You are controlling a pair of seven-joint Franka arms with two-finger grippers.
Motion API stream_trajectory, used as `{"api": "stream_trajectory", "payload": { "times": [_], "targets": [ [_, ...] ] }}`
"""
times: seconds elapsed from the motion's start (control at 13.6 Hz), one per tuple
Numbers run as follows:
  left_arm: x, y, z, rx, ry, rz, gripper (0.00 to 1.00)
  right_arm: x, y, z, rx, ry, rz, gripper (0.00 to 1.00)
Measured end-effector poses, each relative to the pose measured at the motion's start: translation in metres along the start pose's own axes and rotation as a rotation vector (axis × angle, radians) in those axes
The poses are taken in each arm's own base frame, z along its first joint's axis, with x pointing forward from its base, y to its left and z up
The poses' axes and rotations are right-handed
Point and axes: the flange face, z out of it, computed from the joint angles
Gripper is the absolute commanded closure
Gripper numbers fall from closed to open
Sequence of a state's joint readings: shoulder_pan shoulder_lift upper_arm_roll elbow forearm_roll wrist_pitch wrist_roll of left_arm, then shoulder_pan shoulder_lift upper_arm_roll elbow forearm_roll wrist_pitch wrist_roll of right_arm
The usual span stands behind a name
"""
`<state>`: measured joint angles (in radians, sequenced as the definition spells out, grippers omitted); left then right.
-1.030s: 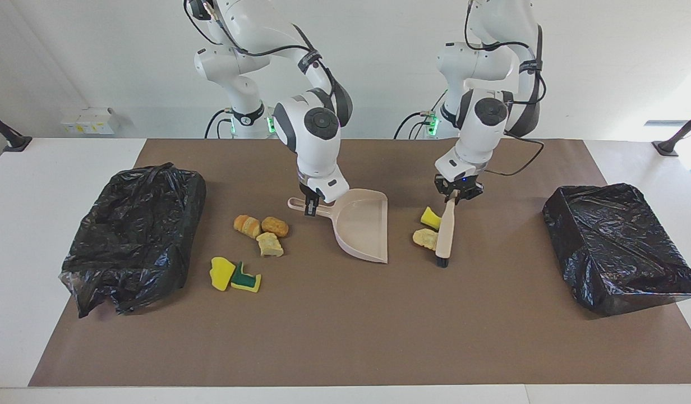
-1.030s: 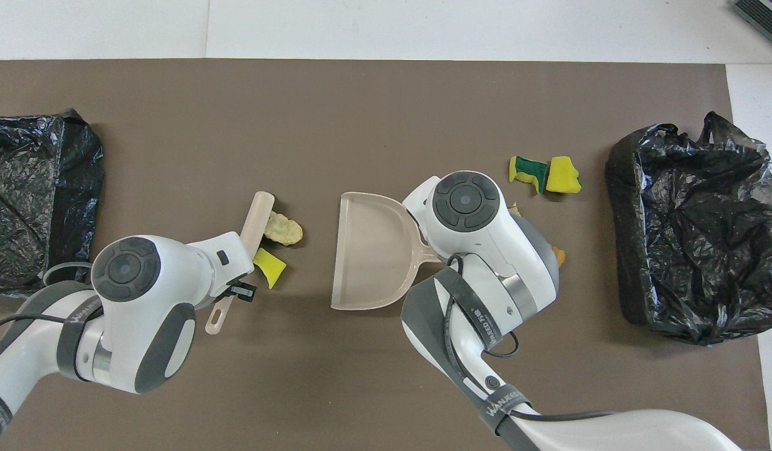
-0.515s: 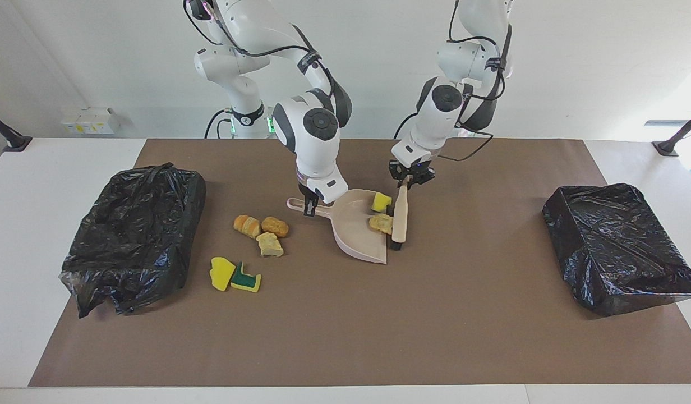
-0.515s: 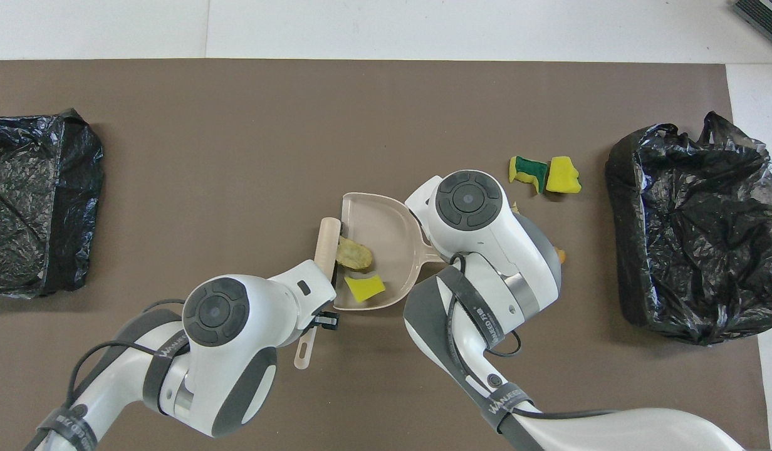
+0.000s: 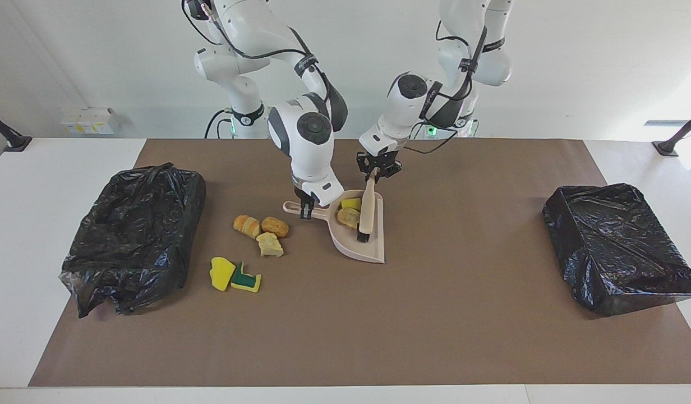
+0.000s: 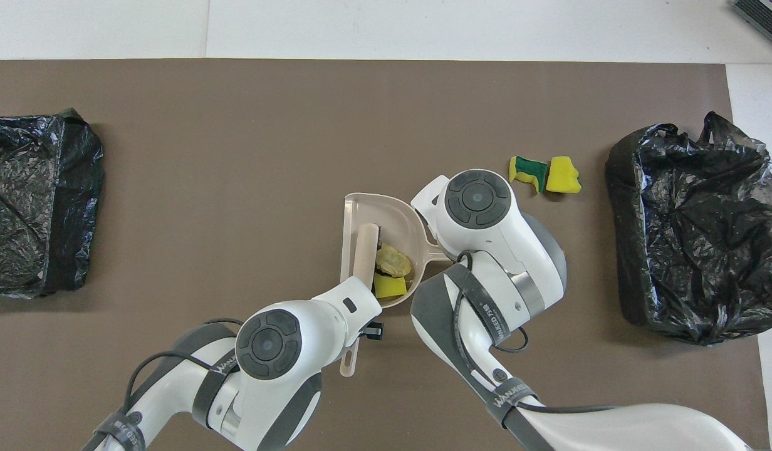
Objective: Sweep and dump trash in bin
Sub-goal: 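Sweep the yellow sponge and scrap into the dustpan with the left gripper, then carry the loaded dustpan with the right gripper toward the nearer black bag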
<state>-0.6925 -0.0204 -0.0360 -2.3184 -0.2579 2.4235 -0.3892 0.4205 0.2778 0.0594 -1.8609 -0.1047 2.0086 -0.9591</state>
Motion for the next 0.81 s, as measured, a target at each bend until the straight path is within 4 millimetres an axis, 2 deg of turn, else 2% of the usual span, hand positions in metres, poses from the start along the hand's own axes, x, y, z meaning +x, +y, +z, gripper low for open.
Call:
{"api": "stream_trajectory", "payload": {
  "times": [0.29,0.52,0.66,0.74,0.81],
  "targets": [
    [0.047,-0.047,-0.045,0.041,-0.013,-0.084,1.0,-0.001,0.001,0.0,0.0,0.002,0.004,1.0],
    [0.066,-0.078,-0.068,0.075,-0.001,-0.123,1.0,-0.015,0.011,-0.005,0.001,0.034,0.046,1.0],
    [0.071,-0.095,-0.083,0.098,-0.008,-0.143,1.0,-0.042,0.027,-0.021,-0.009,0.081,0.11,1.0],
    [0.071,-0.099,-0.088,0.103,-0.012,-0.149,1.0,-0.063,0.036,-0.035,-0.023,0.107,0.131,1.0],
    [0.069,-0.1,-0.091,0.104,-0.014,-0.15,1.0,-0.091,0.045,-0.051,-0.036,0.134,0.144,1.0]
  ]
}}
